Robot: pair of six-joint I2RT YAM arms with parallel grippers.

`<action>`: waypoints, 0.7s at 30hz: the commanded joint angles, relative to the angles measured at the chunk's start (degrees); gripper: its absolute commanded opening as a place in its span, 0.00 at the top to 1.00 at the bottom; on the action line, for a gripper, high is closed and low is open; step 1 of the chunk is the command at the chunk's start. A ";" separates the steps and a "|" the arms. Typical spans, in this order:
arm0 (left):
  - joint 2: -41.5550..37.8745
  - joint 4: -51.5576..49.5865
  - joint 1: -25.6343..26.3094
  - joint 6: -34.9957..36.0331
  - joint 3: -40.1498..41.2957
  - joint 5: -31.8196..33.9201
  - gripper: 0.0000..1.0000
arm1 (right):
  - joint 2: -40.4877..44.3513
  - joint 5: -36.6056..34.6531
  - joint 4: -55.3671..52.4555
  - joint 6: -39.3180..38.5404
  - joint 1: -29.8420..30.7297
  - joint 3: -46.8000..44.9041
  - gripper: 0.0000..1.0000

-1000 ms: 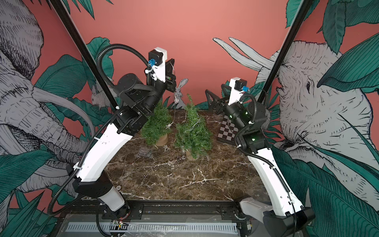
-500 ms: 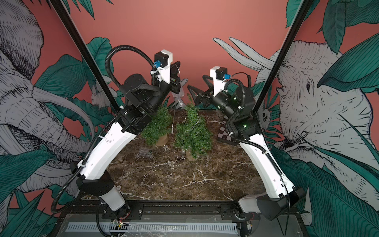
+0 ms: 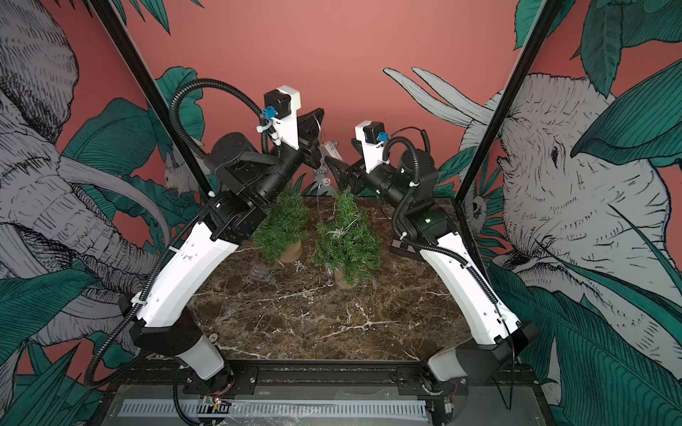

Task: Wrap string light around the christmas tree
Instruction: Wrap the Christmas tree at the center of the board.

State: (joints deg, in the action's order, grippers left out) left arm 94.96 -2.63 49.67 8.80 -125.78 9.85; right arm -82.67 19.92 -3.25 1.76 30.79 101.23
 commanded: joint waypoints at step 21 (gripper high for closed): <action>-5.54 -0.54 -0.19 -6.28 0.45 -4.82 1.00 | -3.14 6.81 1.69 -5.10 4.37 4.40 0.16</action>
State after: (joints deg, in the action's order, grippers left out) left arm 91.85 -3.53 49.67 3.55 -125.51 5.41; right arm -86.56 23.51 -4.56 -1.96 34.57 105.27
